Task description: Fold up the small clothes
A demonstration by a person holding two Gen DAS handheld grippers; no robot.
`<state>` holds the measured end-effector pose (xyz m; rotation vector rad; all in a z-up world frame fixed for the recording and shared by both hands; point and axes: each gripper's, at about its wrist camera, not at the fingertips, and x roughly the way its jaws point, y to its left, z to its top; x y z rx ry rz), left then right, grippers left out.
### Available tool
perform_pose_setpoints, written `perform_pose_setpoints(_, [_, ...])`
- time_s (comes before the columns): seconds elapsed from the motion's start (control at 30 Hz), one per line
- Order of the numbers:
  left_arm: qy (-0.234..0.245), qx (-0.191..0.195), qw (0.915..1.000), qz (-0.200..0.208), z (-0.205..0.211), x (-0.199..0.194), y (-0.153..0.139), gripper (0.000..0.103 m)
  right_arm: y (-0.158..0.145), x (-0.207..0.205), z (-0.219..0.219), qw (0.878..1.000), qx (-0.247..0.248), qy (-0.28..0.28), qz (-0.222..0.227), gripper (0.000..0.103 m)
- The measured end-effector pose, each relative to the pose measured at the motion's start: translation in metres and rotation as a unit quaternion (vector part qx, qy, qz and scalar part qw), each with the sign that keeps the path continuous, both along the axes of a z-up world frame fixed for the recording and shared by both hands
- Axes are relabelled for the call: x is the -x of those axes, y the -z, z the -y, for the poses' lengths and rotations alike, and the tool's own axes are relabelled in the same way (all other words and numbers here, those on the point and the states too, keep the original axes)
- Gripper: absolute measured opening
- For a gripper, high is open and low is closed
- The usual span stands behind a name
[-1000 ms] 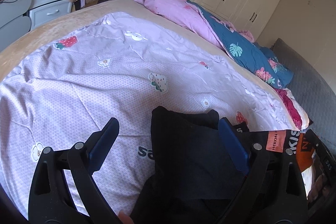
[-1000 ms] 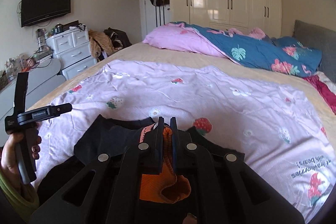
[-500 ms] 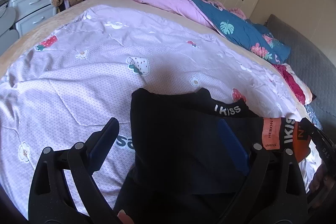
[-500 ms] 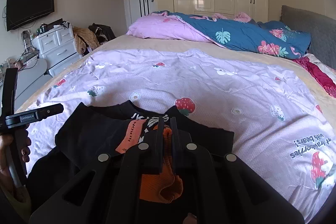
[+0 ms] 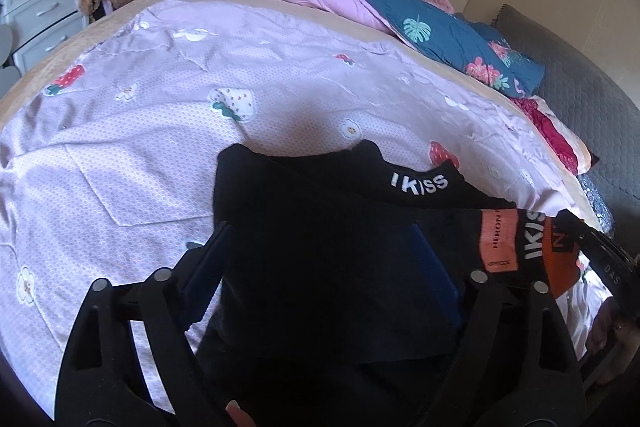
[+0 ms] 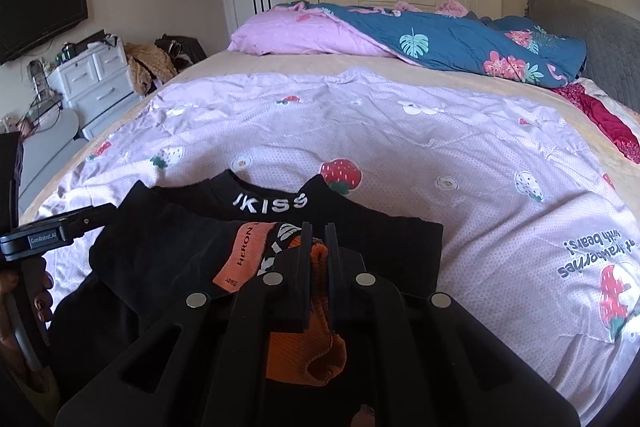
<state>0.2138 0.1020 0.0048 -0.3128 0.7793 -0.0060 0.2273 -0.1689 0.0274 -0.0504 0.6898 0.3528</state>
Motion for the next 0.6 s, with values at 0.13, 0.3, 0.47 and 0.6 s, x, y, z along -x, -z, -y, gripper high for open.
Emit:
perform_pose_setpoints(0.13, [0.020,-0.002,0.9998,-0.009,0.010,-0.002,0.005,0.049,0.003,0.002,0.000,1.000,0.011,0.005,0.004,0.009])
perform_pose_setpoints(0.3, [0.034,-0.007,0.9984,-0.044,0.014,-0.003,0.023,0.020,0.007,0.008,-0.005,1.000,0.007,-0.011,-0.009,0.009])
perform_pose_setpoints(0.47, [0.024,0.002,0.9968,-0.077,0.002,0.001,0.045,0.020,0.023,0.015,-0.033,0.997,0.003,-0.059,-0.043,0.009])
perform_pose_setpoints(0.6, [0.026,0.026,0.9962,-0.079,-0.007,0.003,0.050,0.020,0.030,0.025,-0.058,0.994,0.009,-0.095,-0.054,0.009])
